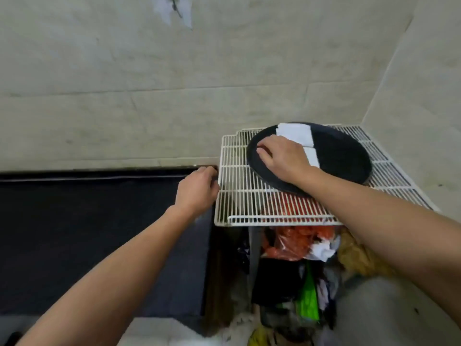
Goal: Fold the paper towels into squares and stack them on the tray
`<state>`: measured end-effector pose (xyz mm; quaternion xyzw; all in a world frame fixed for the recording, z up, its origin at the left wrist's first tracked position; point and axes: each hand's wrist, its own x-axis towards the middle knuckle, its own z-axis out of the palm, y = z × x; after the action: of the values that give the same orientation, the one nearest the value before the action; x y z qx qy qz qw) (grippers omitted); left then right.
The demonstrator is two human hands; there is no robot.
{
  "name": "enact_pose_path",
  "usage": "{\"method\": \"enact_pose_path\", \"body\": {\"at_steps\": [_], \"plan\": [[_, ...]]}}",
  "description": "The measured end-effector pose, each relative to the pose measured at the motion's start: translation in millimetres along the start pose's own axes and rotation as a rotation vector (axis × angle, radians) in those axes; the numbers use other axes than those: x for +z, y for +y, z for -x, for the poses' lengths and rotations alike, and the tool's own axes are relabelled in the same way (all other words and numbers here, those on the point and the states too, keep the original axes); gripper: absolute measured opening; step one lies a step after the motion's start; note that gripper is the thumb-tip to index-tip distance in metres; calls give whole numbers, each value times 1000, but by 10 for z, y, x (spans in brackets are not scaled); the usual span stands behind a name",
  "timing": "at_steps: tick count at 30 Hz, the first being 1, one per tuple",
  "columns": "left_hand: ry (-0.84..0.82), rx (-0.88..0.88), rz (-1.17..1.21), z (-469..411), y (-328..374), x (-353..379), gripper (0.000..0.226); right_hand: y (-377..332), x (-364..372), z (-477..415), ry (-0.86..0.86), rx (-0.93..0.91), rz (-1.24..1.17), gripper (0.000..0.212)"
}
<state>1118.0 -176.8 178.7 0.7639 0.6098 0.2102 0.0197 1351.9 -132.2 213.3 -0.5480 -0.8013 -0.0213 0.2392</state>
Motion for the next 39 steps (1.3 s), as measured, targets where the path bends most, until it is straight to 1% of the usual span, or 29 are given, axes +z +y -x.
{"method": "enact_pose_path", "body": {"at_steps": [3,8,13,16,19,24,29,32,35,39], "plan": [[-62,-71,-51,624,-304,-170,28,-599,219,245,-49,-116,-50,28],[-26,-239,-119,1385,-929,-621,25,-1630,424,336,-121,-261,-70,32],[14,-376,-152,2107,-1673,-1015,25,-2589,758,333,-217,-378,-78,30],[20,-459,-180,2542,-2279,-1290,25,-3321,1060,246,-259,-456,-73,29],[22,-522,-216,2927,-2873,-1593,25,-4049,1386,134,-311,-479,-85,28],[-10,-613,-304,3641,-4057,-2324,22,-5566,1993,19,-396,-549,-129,27],[-9,-720,-356,4198,-4862,-2909,26,-6773,2280,-82,-422,-673,-147,31],[20,-771,-367,4378,-5228,-3078,29,-7257,2379,-215,-419,-728,-154,32],[35,-821,-332,4496,-5573,-3101,29,-7663,2596,-394,-440,-780,-152,31],[9,-855,-335,4528,-6066,-3083,28,-8101,3015,-692,-476,-807,-159,31]]}}
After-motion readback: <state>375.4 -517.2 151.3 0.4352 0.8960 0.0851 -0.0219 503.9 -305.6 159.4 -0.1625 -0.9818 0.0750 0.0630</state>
